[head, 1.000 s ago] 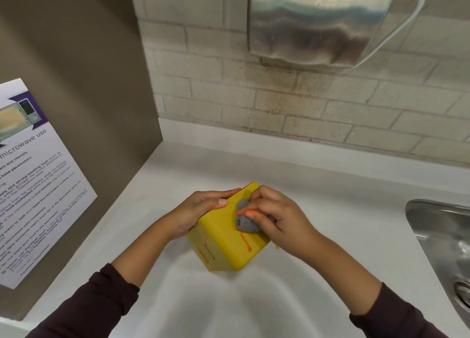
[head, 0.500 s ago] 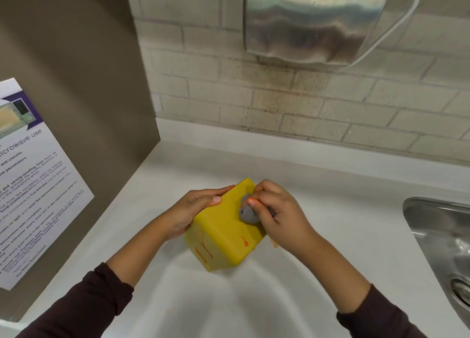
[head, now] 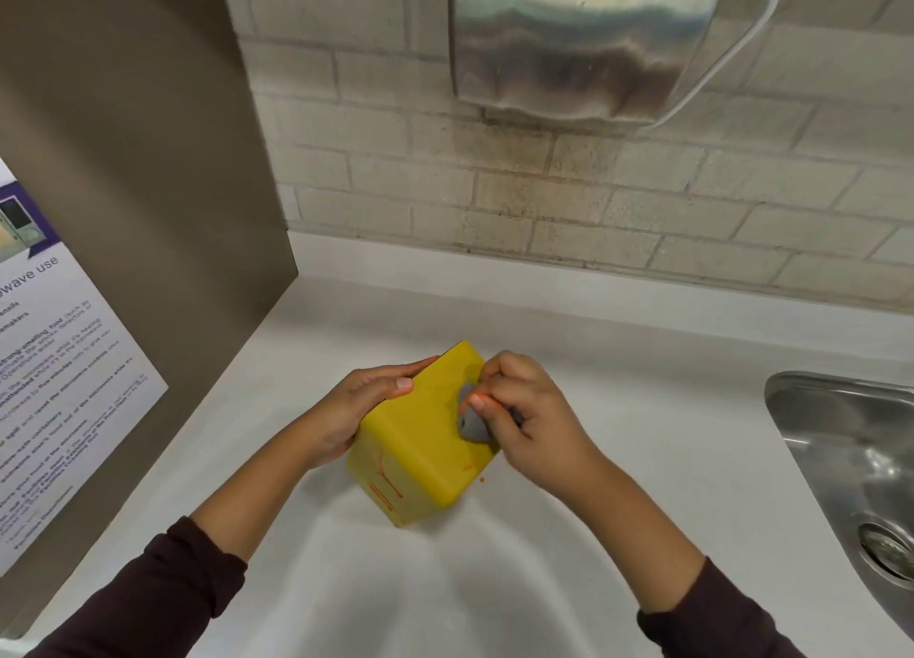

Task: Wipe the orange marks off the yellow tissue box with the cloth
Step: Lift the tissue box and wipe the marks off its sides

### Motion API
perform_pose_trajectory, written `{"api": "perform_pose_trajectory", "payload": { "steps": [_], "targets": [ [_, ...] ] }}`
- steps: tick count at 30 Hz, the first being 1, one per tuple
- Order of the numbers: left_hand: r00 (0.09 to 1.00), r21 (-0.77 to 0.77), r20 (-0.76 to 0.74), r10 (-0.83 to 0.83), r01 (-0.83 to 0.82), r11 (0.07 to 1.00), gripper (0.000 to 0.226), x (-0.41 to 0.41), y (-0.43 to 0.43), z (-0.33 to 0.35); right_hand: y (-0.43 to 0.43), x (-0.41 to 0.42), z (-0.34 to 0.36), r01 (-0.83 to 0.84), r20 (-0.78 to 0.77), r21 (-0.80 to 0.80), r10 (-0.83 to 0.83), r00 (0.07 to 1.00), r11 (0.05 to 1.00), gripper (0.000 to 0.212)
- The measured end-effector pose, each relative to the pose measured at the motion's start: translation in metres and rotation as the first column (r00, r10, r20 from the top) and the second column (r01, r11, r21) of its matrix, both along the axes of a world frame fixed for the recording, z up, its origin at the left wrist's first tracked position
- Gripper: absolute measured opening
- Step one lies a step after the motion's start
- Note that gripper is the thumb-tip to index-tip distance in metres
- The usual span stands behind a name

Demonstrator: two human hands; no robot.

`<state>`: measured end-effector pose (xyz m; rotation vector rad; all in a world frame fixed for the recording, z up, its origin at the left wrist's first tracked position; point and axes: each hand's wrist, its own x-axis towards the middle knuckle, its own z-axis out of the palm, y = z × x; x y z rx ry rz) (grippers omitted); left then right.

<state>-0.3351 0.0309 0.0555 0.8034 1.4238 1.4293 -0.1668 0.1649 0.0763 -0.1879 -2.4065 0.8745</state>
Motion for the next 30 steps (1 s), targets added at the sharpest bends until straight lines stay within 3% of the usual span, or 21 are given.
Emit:
{"api": "perform_pose_trajectory", "payload": {
  "steps": [9, 11, 13, 14, 16, 17, 20, 21, 22, 24, 26, 30],
  "targets": [
    [1.000, -0.001, -0.002, 0.011, -0.011, 1.000, 0.034, 0.005, 0.002, 0.001, -0.009, 0.037, -0.014, -0.214, 0.129, 0.119, 0.198, 0.972, 0.970, 0.028],
    [0.999, 0.003, 0.021, 0.044, -0.044, 0.999, 0.035, 0.005, -0.001, 0.002, 0.007, 0.051, -0.019, -0.096, 0.137, 0.114, 0.080, 0.987, 0.989, 0.027],
    [0.996, 0.018, 0.057, 0.072, -0.073, 0.997, 0.037, 0.006, -0.005, 0.002, 0.012, 0.063, -0.028, 0.121, 0.067, -0.163, -0.111, 0.992, 0.979, 0.026],
    [0.995, 0.022, 0.067, 0.073, -0.074, 0.997, 0.038, 0.007, -0.007, 0.004, 0.010, 0.067, -0.032, 0.198, 0.031, -0.404, -0.203, 0.979, 0.893, 0.026],
    [0.998, 0.027, 0.061, 0.029, -0.031, 0.999, 0.048, 0.009, -0.010, 0.009, 0.001, 0.069, -0.040, 0.226, 0.038, -0.790, -0.322, 0.946, 0.571, 0.031],
    [0.999, 0.017, 0.045, -0.015, 0.015, 1.000, 0.062, 0.010, -0.012, 0.013, -0.002, 0.069, -0.044, 0.184, 0.045, -0.900, -0.335, 0.941, 0.396, 0.037],
    [0.986, -0.079, -0.023, -0.163, 0.161, 0.984, 0.111, 0.004, -0.018, 0.025, -0.001, 0.074, -0.050, -0.007, 0.024, -0.995, -0.314, 0.949, -0.096, 0.051],
    [0.983, -0.101, -0.039, -0.181, 0.177, 0.979, 0.113, 0.001, -0.019, 0.028, 0.000, 0.076, -0.050, -0.063, 0.020, -0.966, -0.316, 0.949, -0.252, 0.052],
    [0.982, -0.116, -0.056, -0.182, 0.174, 0.978, 0.110, -0.001, -0.021, 0.029, 0.001, 0.078, -0.051, -0.100, 0.021, -0.931, -0.326, 0.945, -0.350, 0.054],
    [0.984, -0.146, -0.082, -0.159, 0.146, 0.978, 0.106, -0.001, -0.023, 0.031, 0.004, 0.083, -0.056, -0.134, -0.011, -0.910, -0.300, 0.954, -0.392, 0.056],
    [0.985, -0.193, -0.114, -0.127, 0.103, 0.976, 0.101, 0.000, -0.025, 0.026, 0.004, 0.087, -0.057, -0.137, -0.042, -0.922, -0.259, 0.965, -0.361, 0.052],
    [0.985, -0.255, -0.169, -0.043, -0.002, 0.967, 0.057, -0.001, -0.024, 0.013, 0.004, 0.094, -0.061, -0.130, -0.063, -0.933, -0.205, 0.977, -0.337, 0.038]
  ]
}}
